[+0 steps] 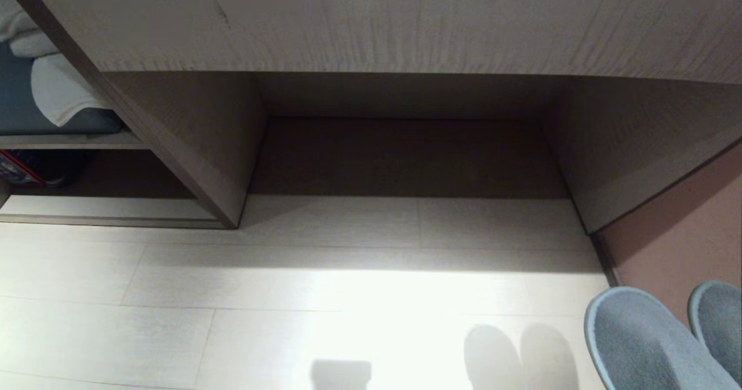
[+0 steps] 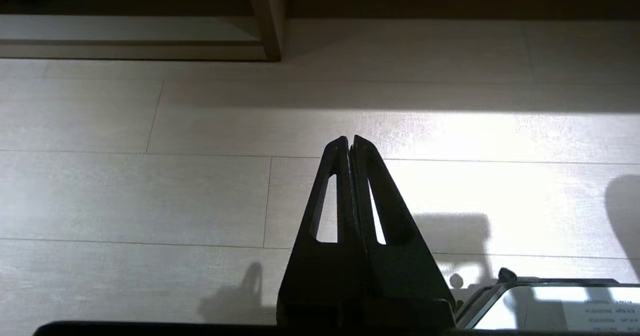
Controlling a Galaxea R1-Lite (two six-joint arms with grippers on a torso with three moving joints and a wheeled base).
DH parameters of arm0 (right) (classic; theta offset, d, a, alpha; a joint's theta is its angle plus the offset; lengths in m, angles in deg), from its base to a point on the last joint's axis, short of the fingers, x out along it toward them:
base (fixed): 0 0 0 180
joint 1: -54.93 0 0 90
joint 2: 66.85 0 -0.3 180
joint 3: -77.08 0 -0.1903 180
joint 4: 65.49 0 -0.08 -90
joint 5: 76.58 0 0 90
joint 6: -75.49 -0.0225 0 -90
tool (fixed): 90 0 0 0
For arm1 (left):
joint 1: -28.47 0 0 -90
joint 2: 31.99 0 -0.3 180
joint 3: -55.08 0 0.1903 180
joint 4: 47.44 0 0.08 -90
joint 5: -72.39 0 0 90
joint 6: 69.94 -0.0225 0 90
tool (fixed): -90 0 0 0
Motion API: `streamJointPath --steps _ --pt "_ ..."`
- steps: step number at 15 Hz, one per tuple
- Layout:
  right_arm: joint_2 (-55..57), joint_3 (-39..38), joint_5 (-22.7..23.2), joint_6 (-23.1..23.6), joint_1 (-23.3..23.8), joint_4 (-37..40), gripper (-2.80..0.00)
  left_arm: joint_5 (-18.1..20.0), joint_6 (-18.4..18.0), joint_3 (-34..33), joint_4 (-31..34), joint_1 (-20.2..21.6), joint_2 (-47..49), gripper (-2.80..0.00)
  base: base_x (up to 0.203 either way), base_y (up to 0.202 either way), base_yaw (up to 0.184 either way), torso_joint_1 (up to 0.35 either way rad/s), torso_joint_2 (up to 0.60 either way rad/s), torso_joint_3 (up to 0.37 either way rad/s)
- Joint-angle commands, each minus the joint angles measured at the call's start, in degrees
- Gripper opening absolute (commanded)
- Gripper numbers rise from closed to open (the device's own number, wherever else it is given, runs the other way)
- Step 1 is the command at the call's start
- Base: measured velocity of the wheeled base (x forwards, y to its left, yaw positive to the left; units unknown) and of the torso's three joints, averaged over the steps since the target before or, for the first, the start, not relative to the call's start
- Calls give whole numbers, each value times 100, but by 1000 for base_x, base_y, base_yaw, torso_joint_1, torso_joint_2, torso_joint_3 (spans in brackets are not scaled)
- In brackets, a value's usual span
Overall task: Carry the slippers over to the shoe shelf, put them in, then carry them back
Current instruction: Place the slippers on the floor
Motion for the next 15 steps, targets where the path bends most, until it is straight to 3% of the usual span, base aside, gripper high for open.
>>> streamJointPath --steps 1,15 --pt "7 0 1 2 -6 2 -280 -1 4 -1 -2 -1 6 -280 0 0 0 -3 2 -199" --pt "7 0 1 2 0 2 -280 -1 4 -1 -2 -1 6 -280 0 0 0 2 2 -198"
